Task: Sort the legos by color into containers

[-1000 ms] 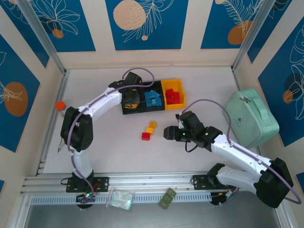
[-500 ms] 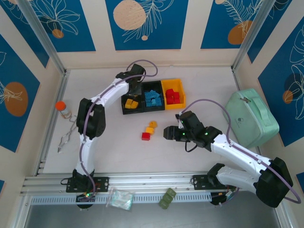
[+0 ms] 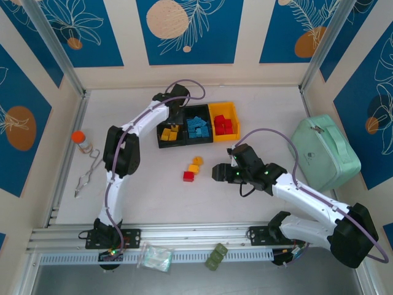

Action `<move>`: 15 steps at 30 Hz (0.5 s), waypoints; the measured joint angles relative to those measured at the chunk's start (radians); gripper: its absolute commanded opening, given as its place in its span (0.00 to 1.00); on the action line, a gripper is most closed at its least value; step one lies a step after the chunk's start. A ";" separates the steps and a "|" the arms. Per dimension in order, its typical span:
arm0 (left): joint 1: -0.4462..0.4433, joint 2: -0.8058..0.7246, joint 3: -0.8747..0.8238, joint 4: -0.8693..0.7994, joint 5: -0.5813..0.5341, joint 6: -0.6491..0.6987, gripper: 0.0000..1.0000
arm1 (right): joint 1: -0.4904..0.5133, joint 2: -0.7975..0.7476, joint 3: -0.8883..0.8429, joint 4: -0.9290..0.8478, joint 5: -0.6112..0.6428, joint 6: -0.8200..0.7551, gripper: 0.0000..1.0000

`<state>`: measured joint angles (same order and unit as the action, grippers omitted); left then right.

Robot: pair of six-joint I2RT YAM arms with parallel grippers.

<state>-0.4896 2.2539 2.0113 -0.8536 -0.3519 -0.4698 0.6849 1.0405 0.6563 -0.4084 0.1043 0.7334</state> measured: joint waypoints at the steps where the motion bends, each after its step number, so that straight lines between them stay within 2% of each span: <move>1: -0.002 -0.005 0.000 -0.002 0.001 0.000 0.58 | 0.000 0.002 0.001 0.000 0.000 0.000 0.62; 6: -0.020 -0.106 -0.072 0.006 0.022 -0.001 0.59 | 0.000 0.006 0.008 -0.002 0.000 0.000 0.62; 15: -0.098 -0.448 -0.396 0.083 0.098 -0.019 0.61 | 0.006 0.038 0.023 -0.006 0.000 0.000 0.62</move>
<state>-0.5877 1.8057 1.6150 -0.7704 -0.2535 -0.4885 0.6914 1.0782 0.6788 -0.4149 0.1047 0.7338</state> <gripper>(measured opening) 0.604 0.623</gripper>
